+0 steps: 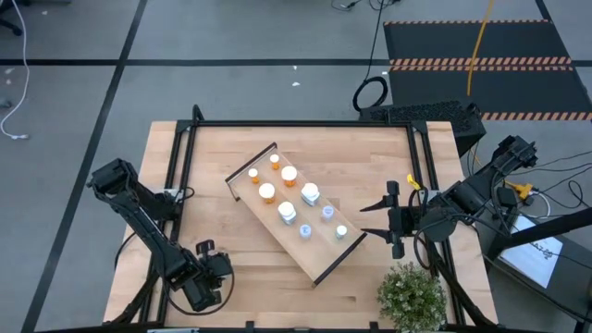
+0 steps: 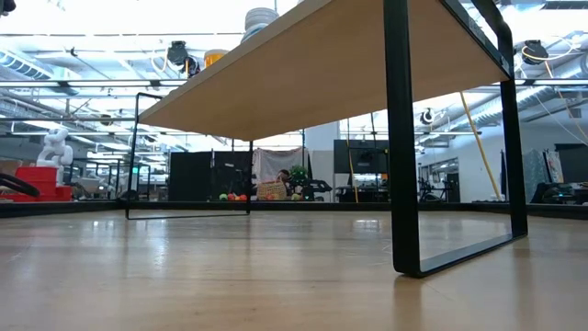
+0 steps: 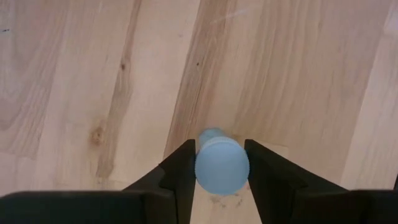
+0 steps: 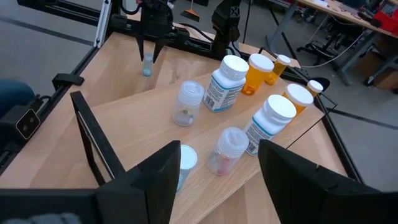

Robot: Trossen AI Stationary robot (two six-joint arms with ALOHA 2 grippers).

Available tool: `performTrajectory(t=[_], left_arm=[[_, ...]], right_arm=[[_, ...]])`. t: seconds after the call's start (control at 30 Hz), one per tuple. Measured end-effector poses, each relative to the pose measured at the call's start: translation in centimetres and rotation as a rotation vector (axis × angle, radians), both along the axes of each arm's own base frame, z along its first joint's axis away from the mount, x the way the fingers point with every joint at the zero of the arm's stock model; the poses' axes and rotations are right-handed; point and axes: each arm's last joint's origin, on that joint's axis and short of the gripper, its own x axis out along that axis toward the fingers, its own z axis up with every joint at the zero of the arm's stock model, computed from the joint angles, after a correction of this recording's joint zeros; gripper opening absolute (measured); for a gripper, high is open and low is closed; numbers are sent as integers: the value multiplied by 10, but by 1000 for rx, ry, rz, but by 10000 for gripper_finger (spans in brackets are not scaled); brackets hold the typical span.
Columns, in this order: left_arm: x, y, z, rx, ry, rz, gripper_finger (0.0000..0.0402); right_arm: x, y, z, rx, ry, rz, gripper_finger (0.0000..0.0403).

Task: Pick and place medicine bottles onto shelf by color
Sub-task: Put the blue pill bottle on the shelf aligned with the blue pill bottle

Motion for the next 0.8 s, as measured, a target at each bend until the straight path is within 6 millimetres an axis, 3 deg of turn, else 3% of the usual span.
performTrajectory(t=[0.67,0.8], left_arm=[[0,-1,0,-19,3,20,132],[0,-1,0,-22,2,26,149]], right_arm=[[0,0,0,-2,0,1,212],[0,0,0,-2,0,1,212]])
